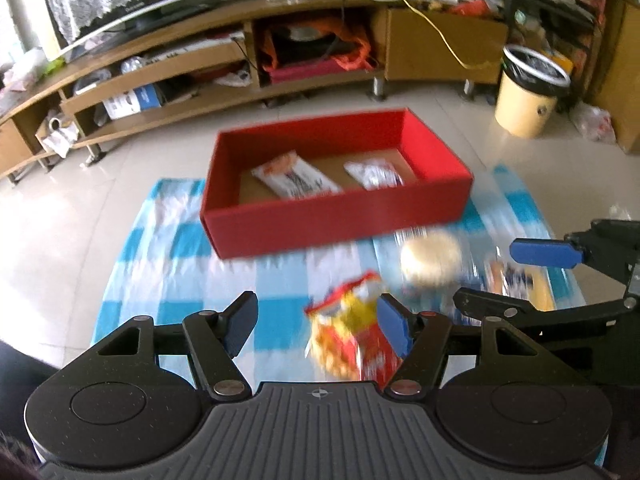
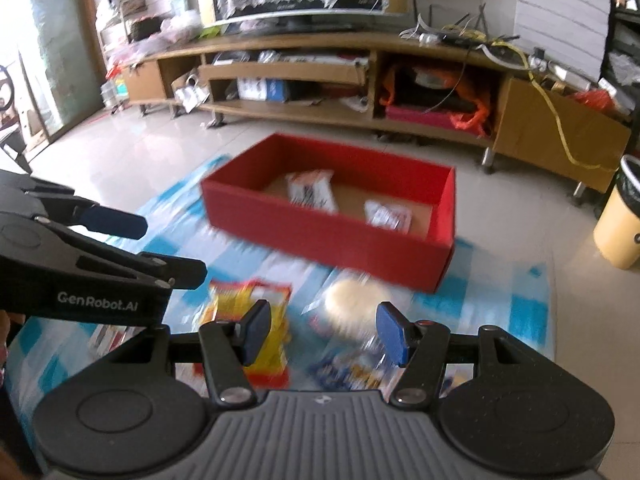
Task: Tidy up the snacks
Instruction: 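Withdraw both open tools from the box back over the cloth, then move left tool to red-white spicy strip packet while right tool approaches HORSH bread bag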
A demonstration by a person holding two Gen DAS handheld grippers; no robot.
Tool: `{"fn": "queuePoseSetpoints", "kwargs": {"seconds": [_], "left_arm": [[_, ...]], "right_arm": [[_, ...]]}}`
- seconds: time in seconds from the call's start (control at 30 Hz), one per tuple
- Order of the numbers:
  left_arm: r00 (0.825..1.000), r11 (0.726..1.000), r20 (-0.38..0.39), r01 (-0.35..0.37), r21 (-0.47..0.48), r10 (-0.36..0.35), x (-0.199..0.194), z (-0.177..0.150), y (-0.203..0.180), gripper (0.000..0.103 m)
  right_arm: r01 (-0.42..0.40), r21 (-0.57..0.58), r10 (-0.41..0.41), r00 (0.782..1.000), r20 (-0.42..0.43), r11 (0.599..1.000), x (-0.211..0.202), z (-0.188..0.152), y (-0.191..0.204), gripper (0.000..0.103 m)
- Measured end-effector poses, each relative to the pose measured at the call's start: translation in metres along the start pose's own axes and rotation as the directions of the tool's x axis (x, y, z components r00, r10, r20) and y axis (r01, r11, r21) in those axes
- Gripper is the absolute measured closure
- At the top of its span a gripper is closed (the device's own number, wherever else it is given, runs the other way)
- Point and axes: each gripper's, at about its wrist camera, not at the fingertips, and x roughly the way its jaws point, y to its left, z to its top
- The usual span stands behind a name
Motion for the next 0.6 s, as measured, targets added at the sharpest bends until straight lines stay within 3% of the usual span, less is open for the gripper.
{"fn": "queuePoseSetpoints", "kwargs": {"seconds": [0.5,0.6], "left_arm": [[0.996,0.999,-0.087,0.039,0.034,-0.036,-0.004,-0.057,-0.01,0.031],[0.994,0.998,-0.096,0.053,0.037,-0.049,-0.006,-0.067,-0.011,0.026]], "right_arm": [[-0.047,0.032,0.049,0.996,-0.077,0.998,-0.013,-0.052,0.017,0.045],[-0.062,0.046,0.066,0.994,-0.084,0.997,-0.016,-0.064,0.017,0.044]]}}
